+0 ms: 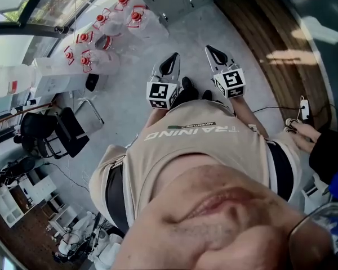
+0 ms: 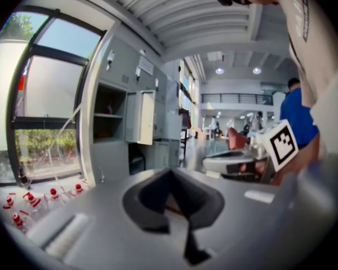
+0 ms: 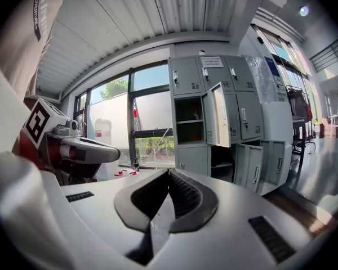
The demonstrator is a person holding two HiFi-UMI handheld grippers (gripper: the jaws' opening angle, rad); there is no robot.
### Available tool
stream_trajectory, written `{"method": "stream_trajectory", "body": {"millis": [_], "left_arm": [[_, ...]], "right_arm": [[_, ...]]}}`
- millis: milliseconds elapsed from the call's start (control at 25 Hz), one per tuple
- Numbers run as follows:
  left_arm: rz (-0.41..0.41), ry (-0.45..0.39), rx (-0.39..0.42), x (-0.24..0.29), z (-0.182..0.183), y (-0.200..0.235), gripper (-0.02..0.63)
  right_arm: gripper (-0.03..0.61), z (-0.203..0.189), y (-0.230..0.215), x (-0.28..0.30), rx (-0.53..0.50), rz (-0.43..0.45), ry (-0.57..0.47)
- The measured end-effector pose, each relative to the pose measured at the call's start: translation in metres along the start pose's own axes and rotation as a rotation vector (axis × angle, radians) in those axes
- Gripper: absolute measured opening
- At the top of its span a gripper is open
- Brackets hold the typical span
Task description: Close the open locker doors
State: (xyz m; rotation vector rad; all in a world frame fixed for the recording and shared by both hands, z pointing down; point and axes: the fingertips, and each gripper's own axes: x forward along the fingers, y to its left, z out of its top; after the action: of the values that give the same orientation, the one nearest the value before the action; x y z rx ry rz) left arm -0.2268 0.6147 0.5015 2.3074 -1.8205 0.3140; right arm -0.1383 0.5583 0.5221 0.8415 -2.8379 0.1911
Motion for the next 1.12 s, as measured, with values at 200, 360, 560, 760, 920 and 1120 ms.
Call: {"method": "stream_trajectory", "body": {"millis": [200, 360, 560, 760, 920, 1120], "left_arm": [[-0.030, -0.071, -0.001, 0.018, 0.025, 0.033, -0.002], [-0.041, -0.089, -0.033, 0.040, 0.033, 0.066, -0.002], [-0.100, -0.119, -0.039, 0.058, 0.038, 0.089, -0.002], [-0.137, -0.119, -0.044, 0.082, 0.043, 0.113, -0.002], [-0.133, -0.149, -0.018, 0.091, 0.056, 0.126, -0.002], [-0.092, -0.089, -0.068, 0.127, 0.044, 0.150, -0.002]], "right_arm": [[0.014, 0.025, 0.008, 0.025, -0.024, 0.009, -0.016], [0.014, 0.041, 0.005, 0.059, -0.011, 0.014, 0.005], [0.014, 0.055, -0.001, 0.092, 0.056, -0.037, -0.022], [0.014, 0.057, -0.008, 0.105, 0.046, -0.111, -0.017], [0.014, 0.057, -0.031, 0.119, 0.077, -0.133, -0.003], [0.014, 0.065, -0.053, 0.141, 0.099, -0.103, -0.048]]}}
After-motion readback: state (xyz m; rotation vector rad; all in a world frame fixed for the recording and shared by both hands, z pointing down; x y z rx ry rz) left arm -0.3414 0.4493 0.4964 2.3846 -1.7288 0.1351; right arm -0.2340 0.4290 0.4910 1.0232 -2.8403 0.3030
